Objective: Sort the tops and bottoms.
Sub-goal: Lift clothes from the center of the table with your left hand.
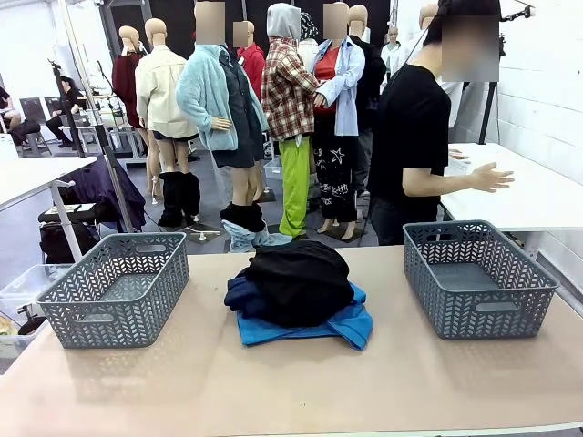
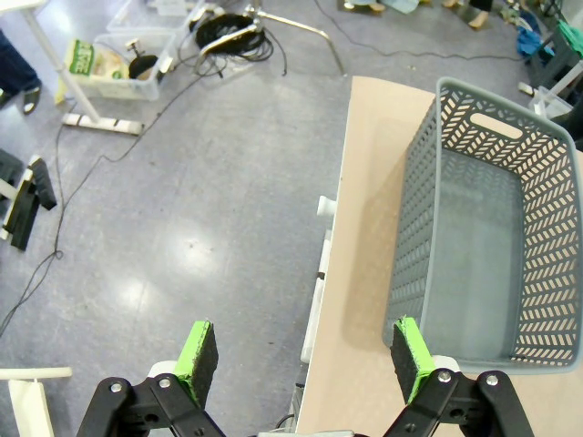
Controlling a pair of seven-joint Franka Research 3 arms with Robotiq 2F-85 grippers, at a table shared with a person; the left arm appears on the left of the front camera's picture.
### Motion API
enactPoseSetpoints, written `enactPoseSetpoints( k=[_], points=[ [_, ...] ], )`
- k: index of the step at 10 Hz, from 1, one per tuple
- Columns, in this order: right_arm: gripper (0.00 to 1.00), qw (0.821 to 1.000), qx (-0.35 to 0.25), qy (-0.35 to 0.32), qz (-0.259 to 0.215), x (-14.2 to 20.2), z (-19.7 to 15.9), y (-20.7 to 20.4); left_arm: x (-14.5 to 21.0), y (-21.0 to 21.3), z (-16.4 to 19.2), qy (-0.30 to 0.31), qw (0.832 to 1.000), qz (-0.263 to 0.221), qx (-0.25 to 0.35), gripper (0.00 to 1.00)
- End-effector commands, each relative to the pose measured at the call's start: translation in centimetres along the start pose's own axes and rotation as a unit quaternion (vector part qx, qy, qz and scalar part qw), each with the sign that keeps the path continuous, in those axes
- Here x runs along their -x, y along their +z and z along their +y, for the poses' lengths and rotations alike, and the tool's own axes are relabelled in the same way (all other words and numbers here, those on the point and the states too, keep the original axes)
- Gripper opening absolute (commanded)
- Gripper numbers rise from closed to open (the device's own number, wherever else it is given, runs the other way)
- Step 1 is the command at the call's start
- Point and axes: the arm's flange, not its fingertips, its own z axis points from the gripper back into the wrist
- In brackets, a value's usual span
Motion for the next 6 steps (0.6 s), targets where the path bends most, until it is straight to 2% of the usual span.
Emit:
enactPoseSetpoints(
  k=[1, 6],
  points=[
    [1.00, 1.000, 0.005, -0.001, 0.002, -0.16, 0.29, 0.37, 0.03, 0.00, -0.01, 0.007, 1.000, 0.001, -0.002, 1.00],
    [1.00, 1.000, 0.005, -0.001, 0.002, -0.16, 0.29, 0.37, 0.03, 0.00, -0.01, 0.007, 1.000, 0.001, -0.002, 1.00]
  ],
)
